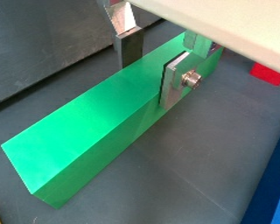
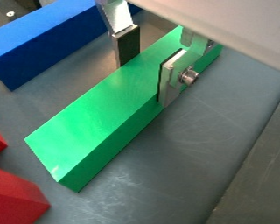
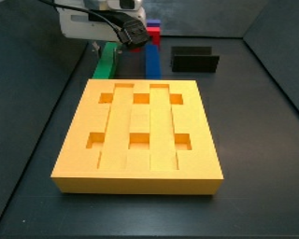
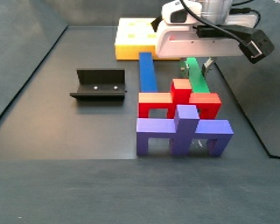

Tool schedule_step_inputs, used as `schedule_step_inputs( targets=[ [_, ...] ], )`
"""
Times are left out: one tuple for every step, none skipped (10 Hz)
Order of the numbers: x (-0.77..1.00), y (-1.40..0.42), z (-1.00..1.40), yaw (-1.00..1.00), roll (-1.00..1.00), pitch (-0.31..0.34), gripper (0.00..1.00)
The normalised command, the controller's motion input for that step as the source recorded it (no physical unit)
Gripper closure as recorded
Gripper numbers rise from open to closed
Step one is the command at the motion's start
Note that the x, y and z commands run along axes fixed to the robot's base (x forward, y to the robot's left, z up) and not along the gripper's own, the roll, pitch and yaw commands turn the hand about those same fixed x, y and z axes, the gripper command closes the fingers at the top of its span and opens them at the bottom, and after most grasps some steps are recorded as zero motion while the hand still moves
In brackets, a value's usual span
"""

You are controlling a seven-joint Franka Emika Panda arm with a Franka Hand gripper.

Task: Pick up the green object. Move up. Move to above the board. Insert the green object.
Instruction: Pick up the green object, then move up, then move to above the board.

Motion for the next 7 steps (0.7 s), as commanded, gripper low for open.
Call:
schedule_step_inputs(
  targets=[
    [0.0, 0.0, 0.0, 0.0, 0.0, 0.0, 1.0],
    [0.0, 0.0, 0.0, 0.0, 0.0, 0.0, 1.0],
    [0.0, 0.0, 0.83, 0.0, 0.0, 0.0, 1.0],
    [-0.02, -0.05, 0.84, -0.02, 0.0, 0.001, 1.0],
    [-0.08, -0.05, 0.65, -0.02, 0.01, 0.031, 1.0],
    [-0.04, -0.02, 0.27, -0.01, 0.03, -0.009, 1.0],
    [0.0, 0.0, 1.4, 0.0, 0.0, 0.0, 1.0]
  ],
)
